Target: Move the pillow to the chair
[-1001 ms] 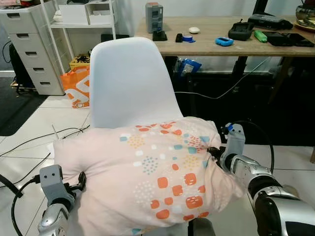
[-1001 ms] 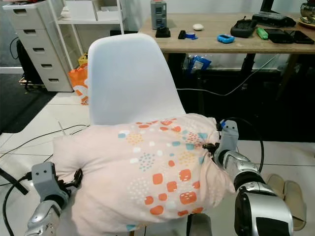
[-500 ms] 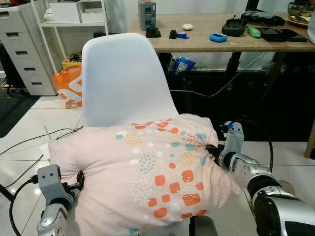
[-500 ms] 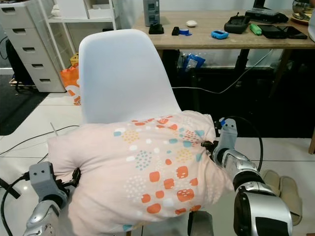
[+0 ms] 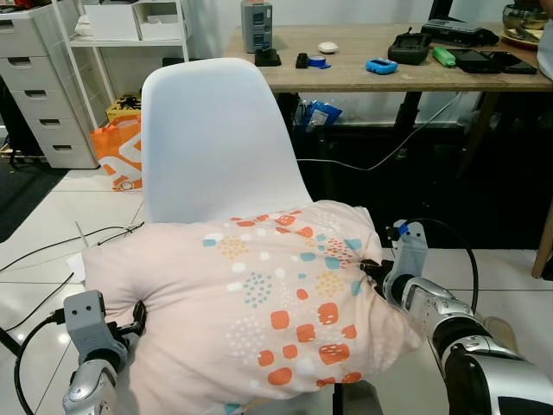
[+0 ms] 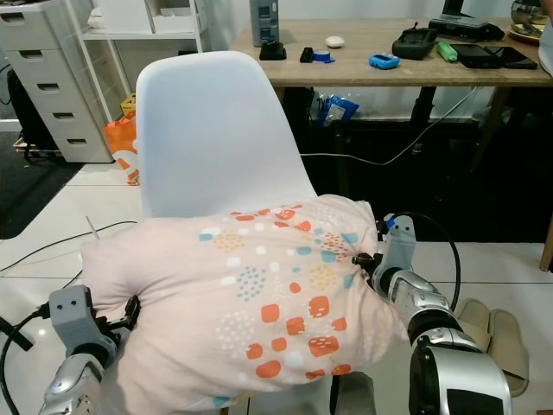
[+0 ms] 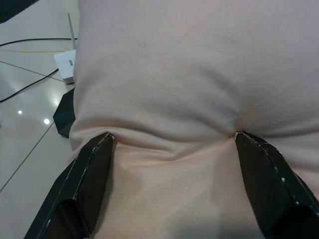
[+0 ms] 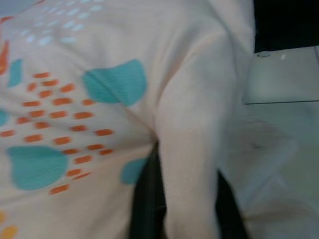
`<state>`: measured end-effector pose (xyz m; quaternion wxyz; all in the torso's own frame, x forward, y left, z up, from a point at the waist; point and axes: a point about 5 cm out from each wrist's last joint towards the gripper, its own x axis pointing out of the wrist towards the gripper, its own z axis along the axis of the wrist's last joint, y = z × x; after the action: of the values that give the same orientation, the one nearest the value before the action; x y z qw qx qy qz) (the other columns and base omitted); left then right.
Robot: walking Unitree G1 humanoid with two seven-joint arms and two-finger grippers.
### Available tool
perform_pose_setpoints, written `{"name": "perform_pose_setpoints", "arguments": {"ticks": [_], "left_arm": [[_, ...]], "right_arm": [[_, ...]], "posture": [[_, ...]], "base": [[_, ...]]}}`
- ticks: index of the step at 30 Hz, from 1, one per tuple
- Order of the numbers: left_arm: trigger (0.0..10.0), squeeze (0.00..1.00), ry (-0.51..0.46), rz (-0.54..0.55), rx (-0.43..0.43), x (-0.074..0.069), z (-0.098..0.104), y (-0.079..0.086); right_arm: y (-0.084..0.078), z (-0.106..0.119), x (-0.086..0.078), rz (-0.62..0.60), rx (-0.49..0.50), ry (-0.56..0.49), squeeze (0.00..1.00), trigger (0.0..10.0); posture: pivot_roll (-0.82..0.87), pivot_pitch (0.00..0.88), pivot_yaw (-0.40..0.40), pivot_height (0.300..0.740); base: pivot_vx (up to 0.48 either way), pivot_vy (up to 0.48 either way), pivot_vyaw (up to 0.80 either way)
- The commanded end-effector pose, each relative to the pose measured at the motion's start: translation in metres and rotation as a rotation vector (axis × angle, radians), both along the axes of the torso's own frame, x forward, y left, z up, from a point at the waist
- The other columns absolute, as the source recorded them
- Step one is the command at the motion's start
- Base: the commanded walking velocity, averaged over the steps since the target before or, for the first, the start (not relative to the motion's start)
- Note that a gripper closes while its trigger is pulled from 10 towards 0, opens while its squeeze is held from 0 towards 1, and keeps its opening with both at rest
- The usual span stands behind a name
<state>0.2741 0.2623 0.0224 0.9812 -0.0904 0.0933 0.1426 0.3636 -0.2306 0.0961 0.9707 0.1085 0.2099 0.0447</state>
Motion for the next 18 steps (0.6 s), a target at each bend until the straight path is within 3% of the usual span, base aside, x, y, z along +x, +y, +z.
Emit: {"name": "perform_pose_setpoints", "arguments": {"ticks": [1, 7, 18], "left_arm": [[10.0, 0.0, 0.059, 0.004, -0.01, -0.007, -0.01, 0.001], [10.0, 0.0, 0.055, 0.004, -0.014, -0.007, -0.01, 0.001], [10.0, 0.0, -0.01, -0.009, -0.035, -0.007, -0.004, 0.001]], "right_arm": [[-0.006, -0.007, -0.005, -0.04, 0.002, 0.016, 1.0, 10.0], [-0.008, -0.005, -0.004, -0.051, 0.006, 0.0, 1.0, 10.0], [-0.012, 0.015, 0.004, -0.092, 0.054, -0.143, 1.0, 10.0]], "posture": [[-0.08, 0.1, -0.016, 0.427], [-0.08, 0.1, -0.015, 0.427], [-0.08, 0.095, -0.02, 0.427]], "base": [[0.0, 0.0, 0.0], [0.0, 0.0, 0.0], [0.0, 0.0, 0.0]]}}
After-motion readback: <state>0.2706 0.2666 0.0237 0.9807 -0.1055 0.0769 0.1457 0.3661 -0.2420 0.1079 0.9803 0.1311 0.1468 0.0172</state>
